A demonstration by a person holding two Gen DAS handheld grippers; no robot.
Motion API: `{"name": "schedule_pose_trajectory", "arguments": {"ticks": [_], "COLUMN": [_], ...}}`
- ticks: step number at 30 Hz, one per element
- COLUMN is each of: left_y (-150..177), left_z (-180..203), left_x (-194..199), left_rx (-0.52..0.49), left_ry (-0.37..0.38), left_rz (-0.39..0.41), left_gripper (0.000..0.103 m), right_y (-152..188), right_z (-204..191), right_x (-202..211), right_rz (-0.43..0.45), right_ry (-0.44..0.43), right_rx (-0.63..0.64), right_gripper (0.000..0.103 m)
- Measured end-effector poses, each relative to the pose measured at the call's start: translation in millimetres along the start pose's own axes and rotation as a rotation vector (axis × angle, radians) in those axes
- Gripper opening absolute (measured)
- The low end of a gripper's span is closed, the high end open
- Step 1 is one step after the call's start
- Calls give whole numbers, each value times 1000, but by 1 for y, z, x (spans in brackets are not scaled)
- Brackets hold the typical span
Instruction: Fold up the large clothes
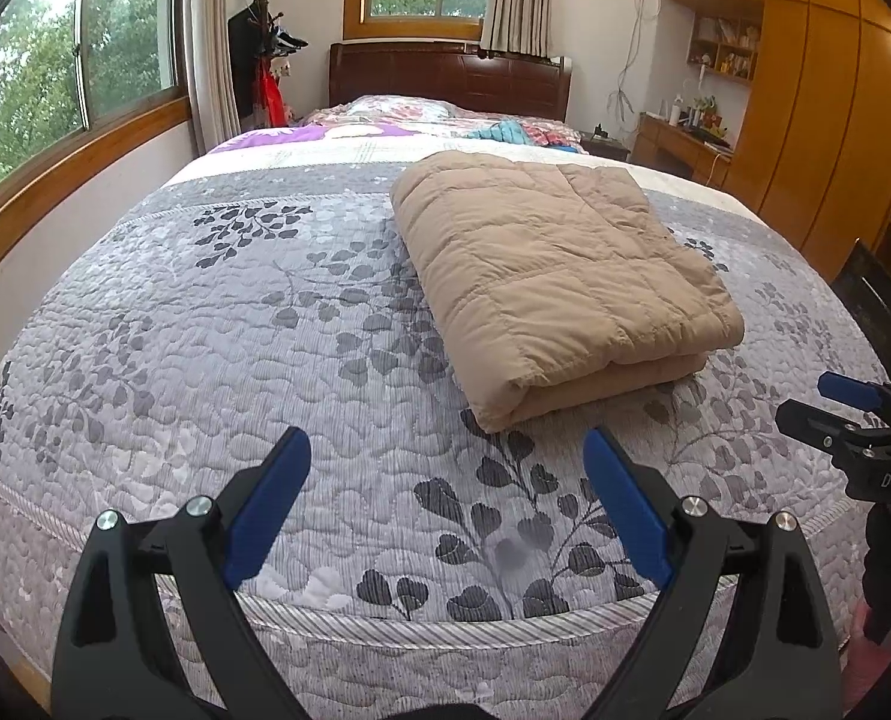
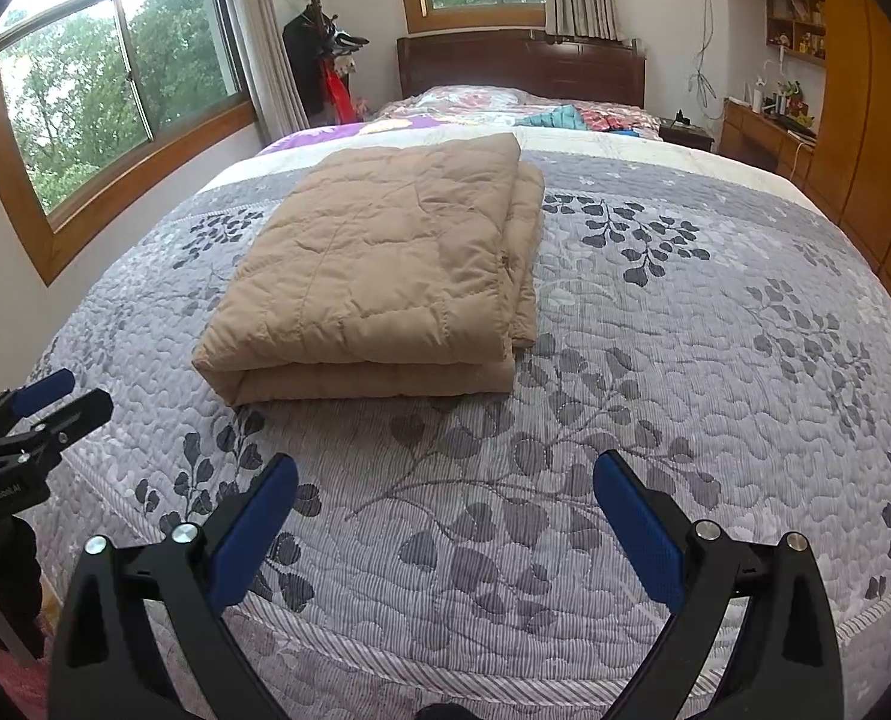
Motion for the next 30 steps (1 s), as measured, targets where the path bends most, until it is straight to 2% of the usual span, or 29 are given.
{"name": "schedule_pose_trajectory", "arguments": {"ticks": [30], "left_y": [1], "left_z": [-3], "left_x": [-3], "left_rx": [-6], "left_ry": [3], "left_rz": [-9], "left_gripper": [92], "right_y": [2], "right_z": [3], "right_x": [-8], "right_rz": [-18], "right_ry": [2], "right_rx": [-1], "right_gripper": [99]}}
Point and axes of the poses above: each gripper's, at about its wrist camera, not at the fingertips, and x roughly against the way its jaws point, z to its right, y to its underside, the point moved 3 cm from there along -x, roughly the way its jaws point, and after that the axes turned 7 degrees about z, right-handed, at the moved point
